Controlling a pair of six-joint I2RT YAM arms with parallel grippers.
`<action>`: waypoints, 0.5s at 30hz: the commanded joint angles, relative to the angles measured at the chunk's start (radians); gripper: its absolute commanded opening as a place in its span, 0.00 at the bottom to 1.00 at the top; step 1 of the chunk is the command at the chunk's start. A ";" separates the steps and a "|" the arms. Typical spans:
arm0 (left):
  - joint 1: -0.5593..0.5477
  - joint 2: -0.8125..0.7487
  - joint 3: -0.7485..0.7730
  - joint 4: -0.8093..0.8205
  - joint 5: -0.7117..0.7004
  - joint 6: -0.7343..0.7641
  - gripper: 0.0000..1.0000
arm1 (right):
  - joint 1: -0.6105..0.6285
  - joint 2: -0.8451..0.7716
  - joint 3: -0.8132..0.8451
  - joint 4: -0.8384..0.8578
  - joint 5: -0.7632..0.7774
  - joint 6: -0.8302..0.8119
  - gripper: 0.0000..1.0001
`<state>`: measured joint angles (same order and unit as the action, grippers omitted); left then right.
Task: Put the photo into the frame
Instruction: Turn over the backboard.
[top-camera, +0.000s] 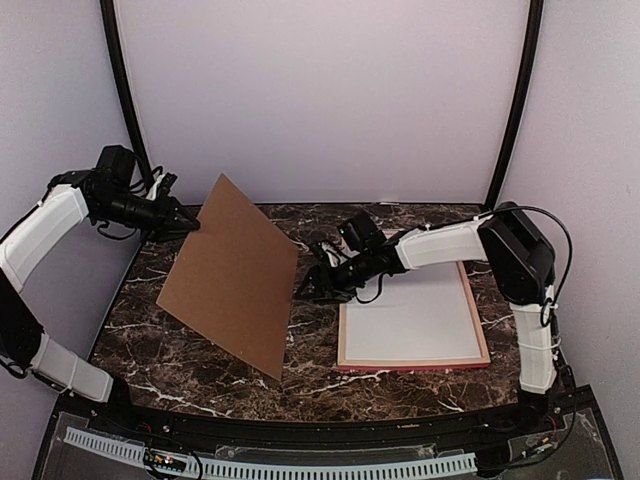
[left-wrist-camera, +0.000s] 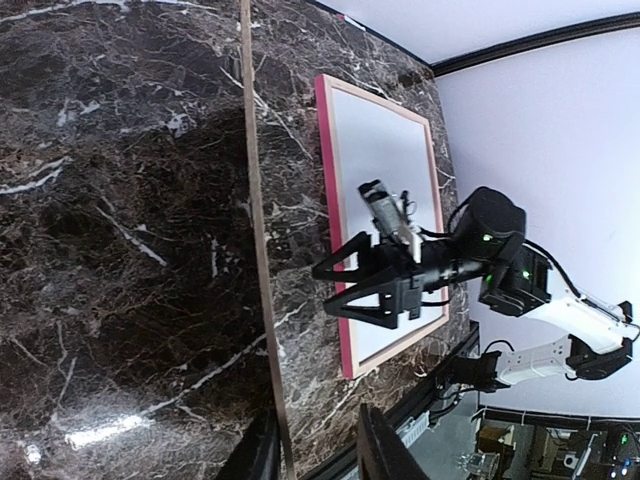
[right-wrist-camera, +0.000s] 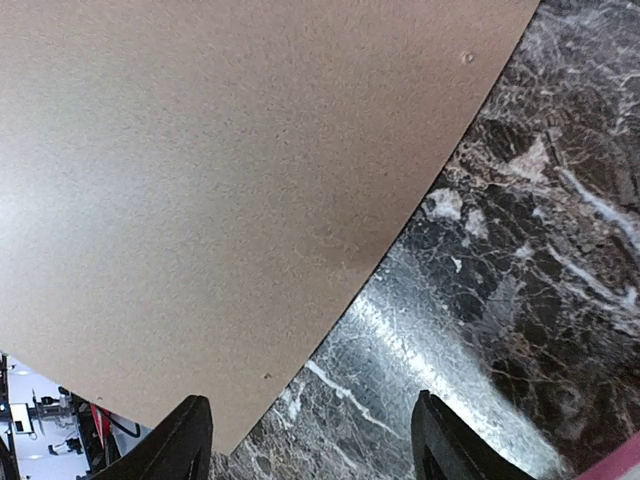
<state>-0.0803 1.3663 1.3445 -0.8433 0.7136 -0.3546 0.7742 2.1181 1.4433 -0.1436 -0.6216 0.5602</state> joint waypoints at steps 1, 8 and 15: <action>-0.032 -0.054 -0.052 0.143 0.105 -0.070 0.28 | 0.034 0.073 0.038 0.031 0.002 0.036 0.69; -0.075 -0.056 -0.112 0.248 0.138 -0.142 0.29 | 0.037 0.091 0.011 0.084 -0.012 0.070 0.69; -0.126 -0.057 -0.102 0.348 0.166 -0.208 0.42 | 0.035 0.091 -0.037 0.204 -0.092 0.126 0.71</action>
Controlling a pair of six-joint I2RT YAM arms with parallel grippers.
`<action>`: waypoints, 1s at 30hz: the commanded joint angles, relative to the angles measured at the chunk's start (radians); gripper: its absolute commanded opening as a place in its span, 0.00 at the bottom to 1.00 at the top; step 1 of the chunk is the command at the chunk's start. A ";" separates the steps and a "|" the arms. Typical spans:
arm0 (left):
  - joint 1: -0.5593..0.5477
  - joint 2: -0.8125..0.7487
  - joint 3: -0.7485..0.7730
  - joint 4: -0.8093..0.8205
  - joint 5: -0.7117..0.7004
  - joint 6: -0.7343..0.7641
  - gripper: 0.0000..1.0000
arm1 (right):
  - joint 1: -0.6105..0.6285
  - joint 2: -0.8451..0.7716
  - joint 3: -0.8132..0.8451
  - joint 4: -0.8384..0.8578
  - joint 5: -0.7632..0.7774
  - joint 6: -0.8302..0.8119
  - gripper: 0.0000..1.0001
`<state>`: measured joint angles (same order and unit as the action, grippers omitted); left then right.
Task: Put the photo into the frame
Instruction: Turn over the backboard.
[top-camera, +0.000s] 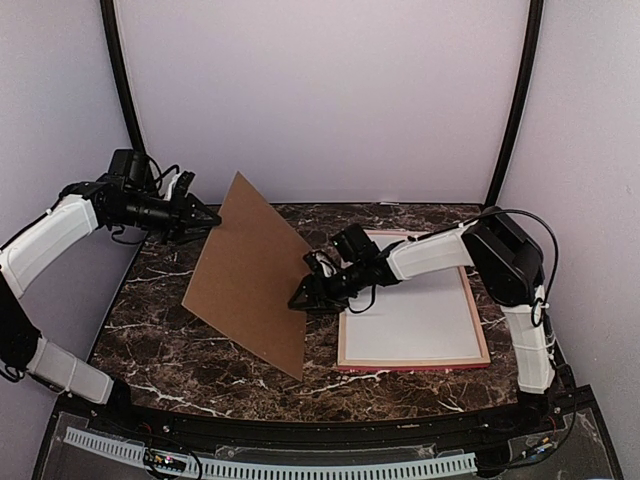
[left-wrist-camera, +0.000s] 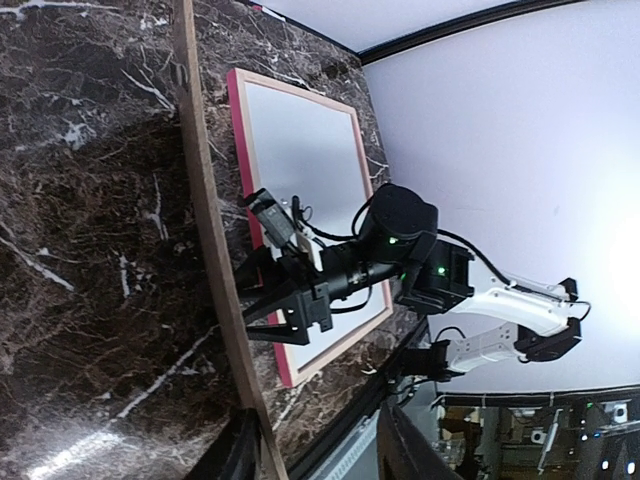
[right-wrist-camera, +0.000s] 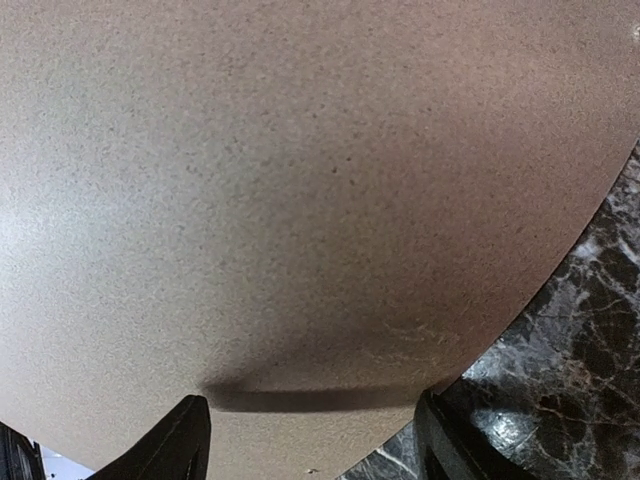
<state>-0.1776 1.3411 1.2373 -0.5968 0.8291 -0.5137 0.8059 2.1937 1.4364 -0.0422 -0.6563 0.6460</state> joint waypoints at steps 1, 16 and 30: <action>-0.040 -0.028 0.009 0.107 0.050 -0.053 0.43 | 0.001 0.013 -0.038 0.120 -0.068 0.049 0.71; -0.242 0.054 0.101 0.219 -0.007 -0.136 0.63 | -0.107 -0.122 -0.161 0.227 -0.164 0.080 0.75; -0.449 0.270 0.344 0.228 -0.065 -0.141 0.68 | -0.229 -0.318 -0.242 0.116 -0.137 0.027 0.77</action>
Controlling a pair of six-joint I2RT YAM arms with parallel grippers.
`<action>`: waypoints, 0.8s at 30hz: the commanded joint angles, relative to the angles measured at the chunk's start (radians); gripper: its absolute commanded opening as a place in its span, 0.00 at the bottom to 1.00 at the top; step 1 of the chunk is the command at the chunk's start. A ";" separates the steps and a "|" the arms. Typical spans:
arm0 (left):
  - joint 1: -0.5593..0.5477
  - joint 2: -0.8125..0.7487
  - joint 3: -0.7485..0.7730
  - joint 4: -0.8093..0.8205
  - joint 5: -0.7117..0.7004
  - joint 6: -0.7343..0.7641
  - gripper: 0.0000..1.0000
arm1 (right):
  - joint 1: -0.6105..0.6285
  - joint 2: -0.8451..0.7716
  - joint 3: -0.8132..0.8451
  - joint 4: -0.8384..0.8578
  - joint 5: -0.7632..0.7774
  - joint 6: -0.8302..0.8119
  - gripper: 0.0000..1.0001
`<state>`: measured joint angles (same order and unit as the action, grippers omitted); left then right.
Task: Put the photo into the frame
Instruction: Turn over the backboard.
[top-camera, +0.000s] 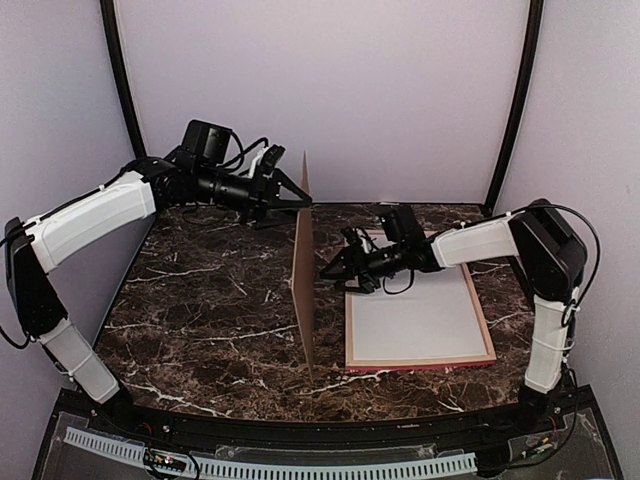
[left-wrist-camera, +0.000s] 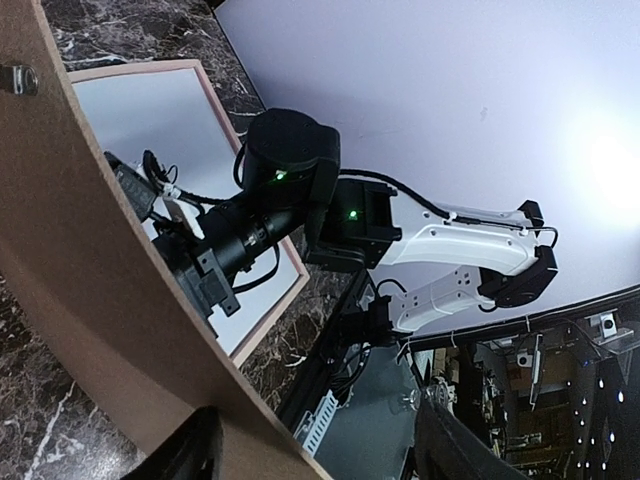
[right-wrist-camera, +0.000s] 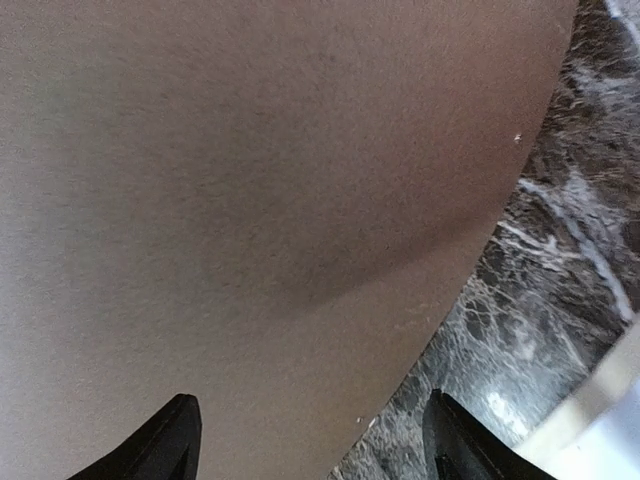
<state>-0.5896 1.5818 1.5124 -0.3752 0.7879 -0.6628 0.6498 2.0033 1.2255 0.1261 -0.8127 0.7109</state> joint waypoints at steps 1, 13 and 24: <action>-0.043 0.039 0.076 0.007 -0.025 0.009 0.68 | -0.091 -0.158 -0.040 -0.070 0.020 -0.046 0.78; -0.113 0.150 0.191 0.015 -0.025 0.010 0.68 | -0.199 -0.385 0.067 -0.201 -0.014 0.029 0.80; -0.118 0.151 0.166 0.020 -0.035 0.024 0.68 | -0.206 -0.389 0.004 -0.161 -0.029 0.079 0.75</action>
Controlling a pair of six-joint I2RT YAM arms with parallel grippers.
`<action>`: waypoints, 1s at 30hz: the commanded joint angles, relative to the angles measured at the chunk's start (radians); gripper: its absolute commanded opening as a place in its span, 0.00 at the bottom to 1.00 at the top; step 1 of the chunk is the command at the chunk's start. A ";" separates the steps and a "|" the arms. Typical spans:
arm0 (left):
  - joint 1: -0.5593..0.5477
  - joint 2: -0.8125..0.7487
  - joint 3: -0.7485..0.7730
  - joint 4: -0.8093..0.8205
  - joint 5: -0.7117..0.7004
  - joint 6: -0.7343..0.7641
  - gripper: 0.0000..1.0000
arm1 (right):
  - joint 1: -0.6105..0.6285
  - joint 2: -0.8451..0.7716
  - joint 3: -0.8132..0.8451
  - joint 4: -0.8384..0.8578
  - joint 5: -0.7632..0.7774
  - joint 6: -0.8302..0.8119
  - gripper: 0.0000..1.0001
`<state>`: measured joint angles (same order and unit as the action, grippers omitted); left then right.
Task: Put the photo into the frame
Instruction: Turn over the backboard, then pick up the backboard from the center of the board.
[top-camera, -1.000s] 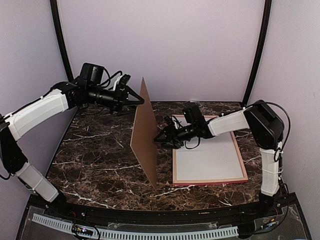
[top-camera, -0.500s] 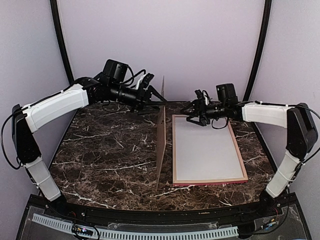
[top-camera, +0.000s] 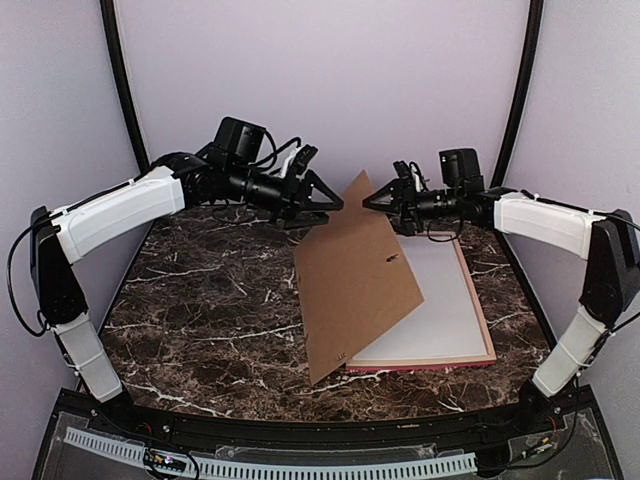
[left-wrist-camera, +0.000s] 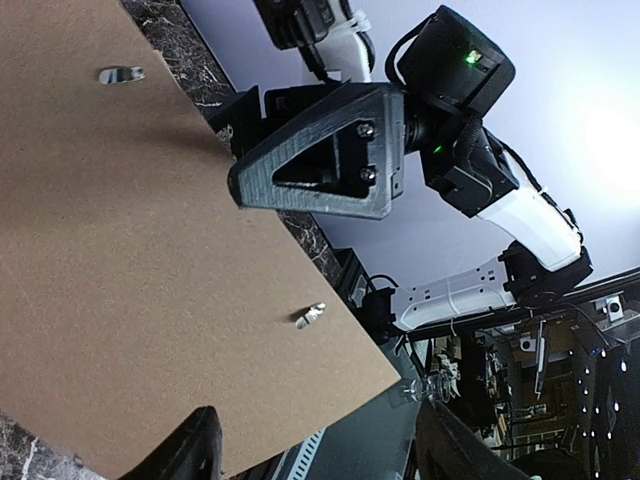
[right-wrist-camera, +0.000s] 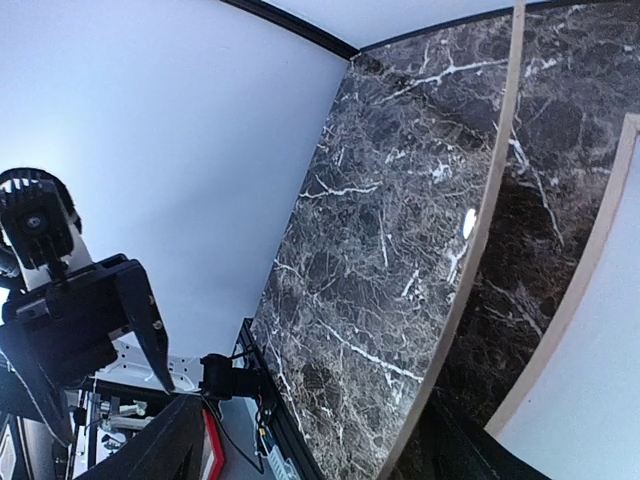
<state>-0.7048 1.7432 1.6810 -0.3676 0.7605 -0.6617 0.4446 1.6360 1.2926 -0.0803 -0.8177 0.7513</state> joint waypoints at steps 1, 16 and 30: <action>-0.004 -0.012 -0.013 0.008 -0.021 0.026 0.68 | -0.001 -0.025 -0.073 0.058 -0.028 0.046 0.73; -0.002 -0.094 -0.276 0.044 -0.250 0.028 0.69 | -0.004 0.072 -0.146 0.040 0.015 -0.027 0.34; 0.064 -0.189 -0.733 0.021 -0.603 -0.064 0.72 | 0.020 0.136 -0.206 0.195 -0.013 0.042 0.33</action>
<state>-0.6739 1.6440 1.0245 -0.3340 0.2653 -0.6914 0.4450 1.7603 1.0973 -0.0025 -0.7967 0.7666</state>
